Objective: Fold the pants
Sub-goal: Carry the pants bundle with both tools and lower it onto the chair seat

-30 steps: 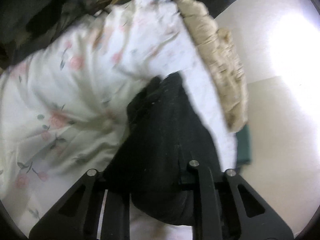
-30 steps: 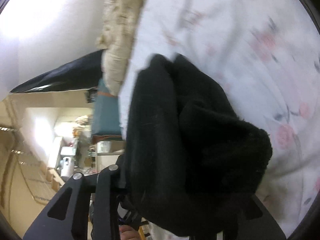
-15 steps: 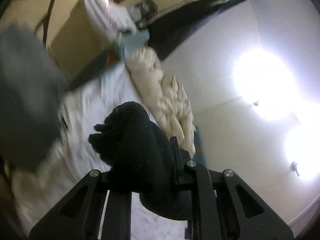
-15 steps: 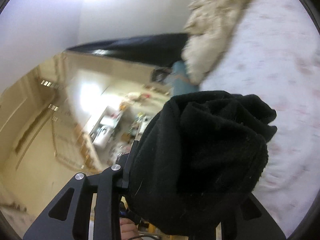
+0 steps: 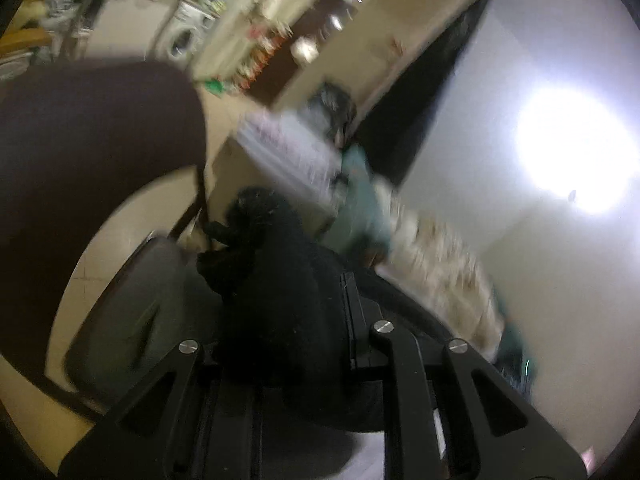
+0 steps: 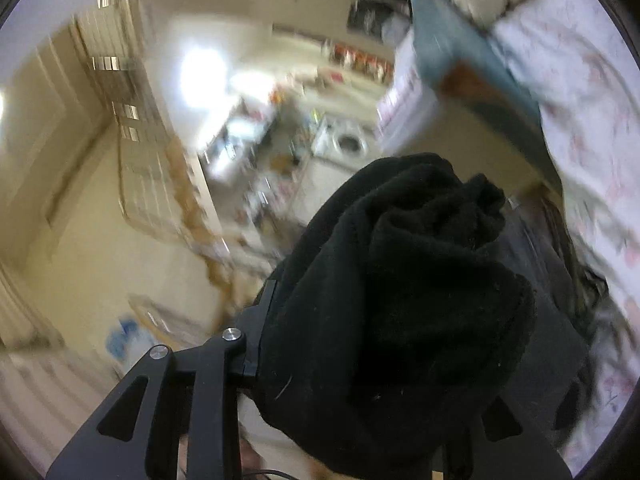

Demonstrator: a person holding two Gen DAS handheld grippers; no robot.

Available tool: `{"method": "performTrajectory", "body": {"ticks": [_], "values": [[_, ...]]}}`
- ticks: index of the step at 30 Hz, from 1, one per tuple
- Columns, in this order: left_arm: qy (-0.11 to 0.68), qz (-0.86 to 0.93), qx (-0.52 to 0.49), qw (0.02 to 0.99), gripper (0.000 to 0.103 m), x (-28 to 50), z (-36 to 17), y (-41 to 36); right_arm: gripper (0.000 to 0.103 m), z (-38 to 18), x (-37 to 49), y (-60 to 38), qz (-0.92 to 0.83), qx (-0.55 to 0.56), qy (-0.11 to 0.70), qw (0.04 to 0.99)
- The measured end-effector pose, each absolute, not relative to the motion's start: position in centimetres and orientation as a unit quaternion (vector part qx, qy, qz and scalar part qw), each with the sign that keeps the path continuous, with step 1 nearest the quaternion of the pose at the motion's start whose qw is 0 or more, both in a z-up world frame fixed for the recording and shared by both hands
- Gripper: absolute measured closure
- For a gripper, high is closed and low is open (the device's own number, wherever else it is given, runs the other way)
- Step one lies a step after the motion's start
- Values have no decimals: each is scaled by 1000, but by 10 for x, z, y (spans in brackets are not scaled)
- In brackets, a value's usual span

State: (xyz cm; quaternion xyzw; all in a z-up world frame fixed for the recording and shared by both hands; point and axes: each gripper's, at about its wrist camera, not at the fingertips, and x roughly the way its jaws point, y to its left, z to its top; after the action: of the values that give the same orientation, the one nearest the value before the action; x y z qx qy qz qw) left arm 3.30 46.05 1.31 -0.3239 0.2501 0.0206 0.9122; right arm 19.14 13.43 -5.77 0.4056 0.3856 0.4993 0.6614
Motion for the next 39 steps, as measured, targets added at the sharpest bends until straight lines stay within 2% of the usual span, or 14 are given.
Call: {"method": "performTrajectory", "body": {"ticks": [2, 5, 7, 8, 10, 12, 15, 17, 19, 21, 24, 28, 32, 39], "values": [[321, 25, -319, 892, 90, 29, -37, 468, 72, -103, 184, 140, 490, 386, 438, 647], [342, 35, -322, 882, 89, 12, -74, 470, 70, -151, 163, 132, 472, 383, 476, 636], [355, 42, -311, 881, 81, 10, -84, 467, 53, -164, 153, 124, 458, 397, 488, 628], [366, 49, -299, 880, 75, 11, -87, 466, 37, -168, 152, 123, 446, 394, 499, 630], [398, 67, -266, 875, 43, 10, -84, 466, 33, -171, 144, 117, 436, 368, 520, 635], [434, 91, -230, 866, 29, 7, -74, 466, 32, -164, 139, 108, 443, 326, 543, 634], [445, 86, -195, 870, 28, -8, -44, 463, 31, -125, 139, 86, 424, 222, 537, 695], [427, 81, -148, 889, 28, -14, -18, 452, 31, -93, 138, 73, 411, 178, 492, 746], [396, 81, -108, 908, 28, -10, 3, 441, 36, -47, 139, 71, 392, 120, 421, 809], [378, 82, -87, 918, 28, 12, 19, 432, 54, -24, 147, 86, 379, 88, 399, 830], [407, 84, -108, 903, 29, 65, 17, 431, 79, -9, 181, 143, 394, 73, 432, 808], [434, 103, -109, 888, 29, 131, -3, 443, 82, -21, 227, 213, 389, 36, 480, 786], [482, 129, -162, 851, 29, 165, -64, 480, 82, -53, 255, 245, 344, 0, 508, 790], [480, 125, -226, 838, 9, 190, -109, 510, 86, -89, 280, 259, 306, 1, 517, 799]]}}
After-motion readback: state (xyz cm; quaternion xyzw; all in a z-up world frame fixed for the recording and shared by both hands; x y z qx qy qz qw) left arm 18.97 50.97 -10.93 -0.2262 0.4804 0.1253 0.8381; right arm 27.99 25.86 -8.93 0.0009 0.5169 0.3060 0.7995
